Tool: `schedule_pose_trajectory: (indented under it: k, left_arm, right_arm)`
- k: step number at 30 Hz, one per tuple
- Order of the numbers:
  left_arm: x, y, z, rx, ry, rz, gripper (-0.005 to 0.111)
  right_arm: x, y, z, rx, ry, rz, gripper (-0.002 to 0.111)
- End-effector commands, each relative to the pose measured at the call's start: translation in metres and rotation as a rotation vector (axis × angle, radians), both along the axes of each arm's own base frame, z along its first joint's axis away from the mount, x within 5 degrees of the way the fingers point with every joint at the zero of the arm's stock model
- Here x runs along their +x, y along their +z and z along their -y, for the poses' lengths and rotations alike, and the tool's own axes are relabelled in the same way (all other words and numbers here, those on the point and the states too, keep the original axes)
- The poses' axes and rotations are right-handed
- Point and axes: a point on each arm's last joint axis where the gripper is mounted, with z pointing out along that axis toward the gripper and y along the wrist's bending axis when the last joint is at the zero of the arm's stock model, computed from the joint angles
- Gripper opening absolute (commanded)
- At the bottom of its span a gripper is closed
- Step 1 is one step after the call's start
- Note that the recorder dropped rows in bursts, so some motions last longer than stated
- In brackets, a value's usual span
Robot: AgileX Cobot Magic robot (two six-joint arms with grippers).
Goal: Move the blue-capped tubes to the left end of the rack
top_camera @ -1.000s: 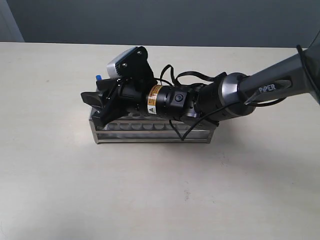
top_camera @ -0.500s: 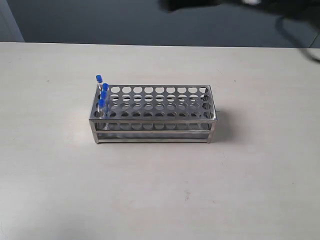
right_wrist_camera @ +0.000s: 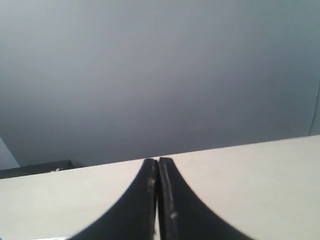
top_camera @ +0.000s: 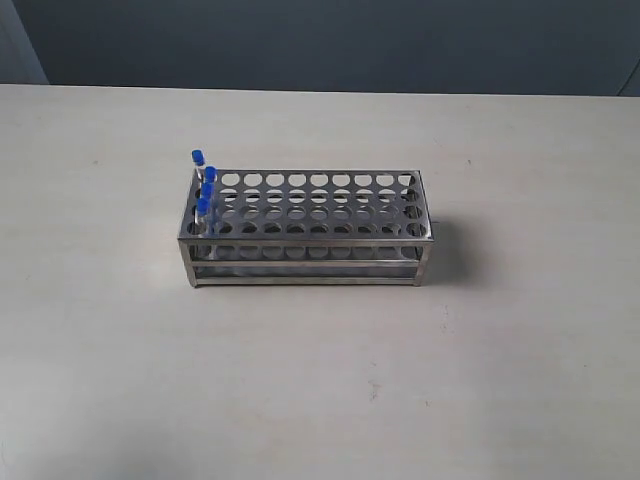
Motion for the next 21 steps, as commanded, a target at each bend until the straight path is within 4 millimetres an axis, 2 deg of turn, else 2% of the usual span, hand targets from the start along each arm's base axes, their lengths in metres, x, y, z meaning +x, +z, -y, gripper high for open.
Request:
schedule_pose_trajectory:
  k: [1, 5, 7, 9, 11, 13, 15, 18, 21]
  left_arm:
    - [0.000, -0.001, 0.001, -0.006, -0.010, 0.005, 0.000]
    - [0.000, -0.001, 0.001, -0.006, -0.010, 0.005, 0.000]
    - [0.000, -0.001, 0.001, -0.006, -0.010, 0.005, 0.000]
    - [0.000, -0.001, 0.001, -0.006, -0.010, 0.005, 0.000]
    - [0.000, -0.001, 0.001, -0.006, -0.010, 0.005, 0.000]
    - [0.000, -0.001, 0.001, -0.006, -0.010, 0.005, 0.000]
    - [0.000, -0.001, 0.001, -0.006, -0.010, 0.005, 0.000]
    - [0.000, -0.001, 0.001, -0.006, -0.010, 0.005, 0.000]
    - [0.000, -0.001, 0.001, -0.006, -0.010, 0.005, 0.000]
  right_arm:
    - [-0.028, -0.004, 0.015, -0.036, -0.065, -0.022, 0.001]
    - [-0.030, -0.017, 0.019, -0.149, -0.087, -0.065, 0.001]
    - [-0.024, -0.043, 0.018, -0.202, -0.081, -0.043, 0.001]
    - [-0.023, -0.069, 0.017, -0.165, -0.114, 0.067, 0.001]
    - [-0.032, -0.094, 0.021, -0.105, -0.190, 0.154, 0.001]
    - [-0.049, -0.133, 0.028, -0.051, -0.313, 0.112, 0.001]
    - [-0.053, -0.150, 0.028, -0.060, -0.332, 0.084, 0.001]
    - [-0.053, -0.165, 0.029, -0.129, -0.323, 0.050, 0.001]
    - [-0.049, -0.195, 0.028, -0.105, -0.305, -0.031, 0.001]
